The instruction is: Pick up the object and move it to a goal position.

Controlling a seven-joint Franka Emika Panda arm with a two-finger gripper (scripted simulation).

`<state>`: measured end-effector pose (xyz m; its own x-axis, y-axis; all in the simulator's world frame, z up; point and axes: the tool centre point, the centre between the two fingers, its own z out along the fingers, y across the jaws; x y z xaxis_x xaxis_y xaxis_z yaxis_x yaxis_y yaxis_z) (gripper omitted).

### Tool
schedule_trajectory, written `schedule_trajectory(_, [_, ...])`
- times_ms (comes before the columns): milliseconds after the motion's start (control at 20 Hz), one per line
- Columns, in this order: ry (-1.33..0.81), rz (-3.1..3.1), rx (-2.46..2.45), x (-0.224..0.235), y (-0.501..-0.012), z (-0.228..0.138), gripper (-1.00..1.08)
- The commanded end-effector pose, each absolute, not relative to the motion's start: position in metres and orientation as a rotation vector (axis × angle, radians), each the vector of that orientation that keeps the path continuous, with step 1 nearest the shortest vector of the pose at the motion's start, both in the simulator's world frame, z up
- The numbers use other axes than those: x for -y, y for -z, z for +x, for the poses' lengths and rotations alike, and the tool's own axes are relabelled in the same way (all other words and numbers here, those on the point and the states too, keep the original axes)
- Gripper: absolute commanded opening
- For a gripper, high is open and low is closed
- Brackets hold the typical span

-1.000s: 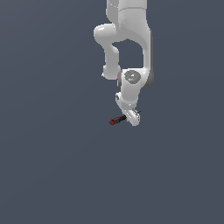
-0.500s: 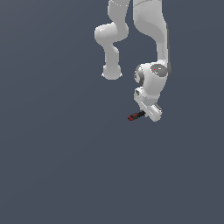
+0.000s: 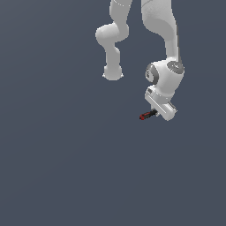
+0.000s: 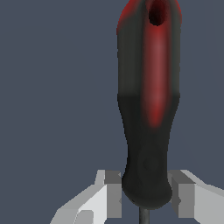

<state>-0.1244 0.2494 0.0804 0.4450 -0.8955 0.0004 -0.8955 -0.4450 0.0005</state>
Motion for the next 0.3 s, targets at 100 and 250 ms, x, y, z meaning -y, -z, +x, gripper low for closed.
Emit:
schedule_trajectory(100, [-0.001, 2.669, 1.657, -0.2551, -0.0818, -0.1237, -1.0])
schedule_trajectory(250, [0.0, 2.669, 1.657, -0.2534, -0.0814, -0.123, -1.0])
